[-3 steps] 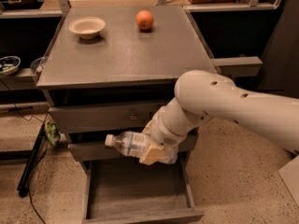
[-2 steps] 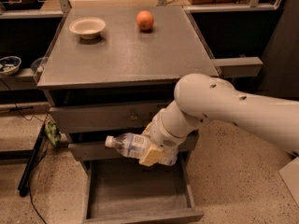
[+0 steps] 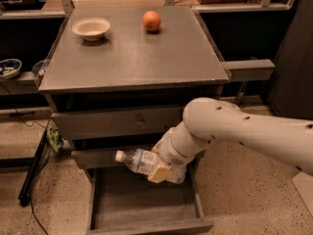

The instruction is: Place blue plastic bottle into bottom drawer

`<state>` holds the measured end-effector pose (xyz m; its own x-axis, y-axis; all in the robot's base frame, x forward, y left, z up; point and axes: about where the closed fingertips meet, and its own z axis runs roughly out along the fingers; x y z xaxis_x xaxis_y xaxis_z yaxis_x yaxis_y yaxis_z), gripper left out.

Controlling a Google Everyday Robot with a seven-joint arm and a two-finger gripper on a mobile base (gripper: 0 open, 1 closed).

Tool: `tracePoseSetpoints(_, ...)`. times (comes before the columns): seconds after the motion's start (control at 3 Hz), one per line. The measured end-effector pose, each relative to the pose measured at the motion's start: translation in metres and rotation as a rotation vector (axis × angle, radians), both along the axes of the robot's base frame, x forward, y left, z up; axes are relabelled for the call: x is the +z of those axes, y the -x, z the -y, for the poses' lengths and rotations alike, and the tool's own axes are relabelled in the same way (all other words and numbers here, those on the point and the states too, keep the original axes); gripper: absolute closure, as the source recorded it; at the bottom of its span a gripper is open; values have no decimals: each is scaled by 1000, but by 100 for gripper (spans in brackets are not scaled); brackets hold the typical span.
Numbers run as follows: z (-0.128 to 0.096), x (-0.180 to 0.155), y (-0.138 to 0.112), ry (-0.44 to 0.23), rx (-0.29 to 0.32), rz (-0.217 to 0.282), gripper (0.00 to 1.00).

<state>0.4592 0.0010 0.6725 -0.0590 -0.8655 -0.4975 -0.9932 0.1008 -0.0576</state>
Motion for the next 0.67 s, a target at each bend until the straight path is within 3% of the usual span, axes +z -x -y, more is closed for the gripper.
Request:
tracePoseSetpoints(0.33,26,-62,-14,51,-65,-50,100)
tracePoseSetpoints(0.67,25,-64,-14,50,-66,-53,100)
